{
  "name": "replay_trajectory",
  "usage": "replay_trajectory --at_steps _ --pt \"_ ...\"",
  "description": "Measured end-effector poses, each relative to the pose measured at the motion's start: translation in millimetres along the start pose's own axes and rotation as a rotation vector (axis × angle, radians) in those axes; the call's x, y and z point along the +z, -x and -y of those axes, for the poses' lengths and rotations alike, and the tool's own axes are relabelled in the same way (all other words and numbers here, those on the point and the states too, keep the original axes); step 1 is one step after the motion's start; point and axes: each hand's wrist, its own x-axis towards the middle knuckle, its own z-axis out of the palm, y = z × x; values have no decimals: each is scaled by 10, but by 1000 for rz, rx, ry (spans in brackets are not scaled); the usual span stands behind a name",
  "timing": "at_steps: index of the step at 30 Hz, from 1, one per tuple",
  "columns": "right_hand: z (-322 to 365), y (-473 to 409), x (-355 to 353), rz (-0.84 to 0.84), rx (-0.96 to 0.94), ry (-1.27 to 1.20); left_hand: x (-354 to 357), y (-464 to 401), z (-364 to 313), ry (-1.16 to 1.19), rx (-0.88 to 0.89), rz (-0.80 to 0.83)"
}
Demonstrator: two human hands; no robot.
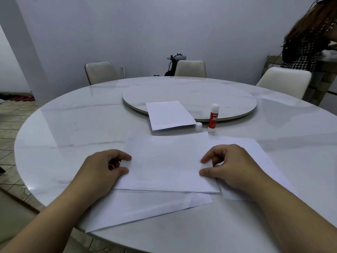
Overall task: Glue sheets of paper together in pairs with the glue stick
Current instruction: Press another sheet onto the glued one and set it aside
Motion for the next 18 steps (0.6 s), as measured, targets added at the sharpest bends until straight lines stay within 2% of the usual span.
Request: replay_trajectory --at_steps 5,9,10,11,15,18 --pt "10 32 14 -105 -35 94 -20 -58 -37 -139 35 64" --pt "185 -51 -4 -392 -168 -19 52 -168 -263 -161 102 -129" --pt "256 -95 41 -378 -206 41 117 -203 -357 -162 145 -127" --pt "317 -142 123 -297 -227 124 206 -233 -449 -171 177 -82" --pt "335 -188 578 133 -138 465 602 -265 -530 -390 165 229" --pt "243 -208 660 223 -64 531 662 -279 -408 -478 141 297"
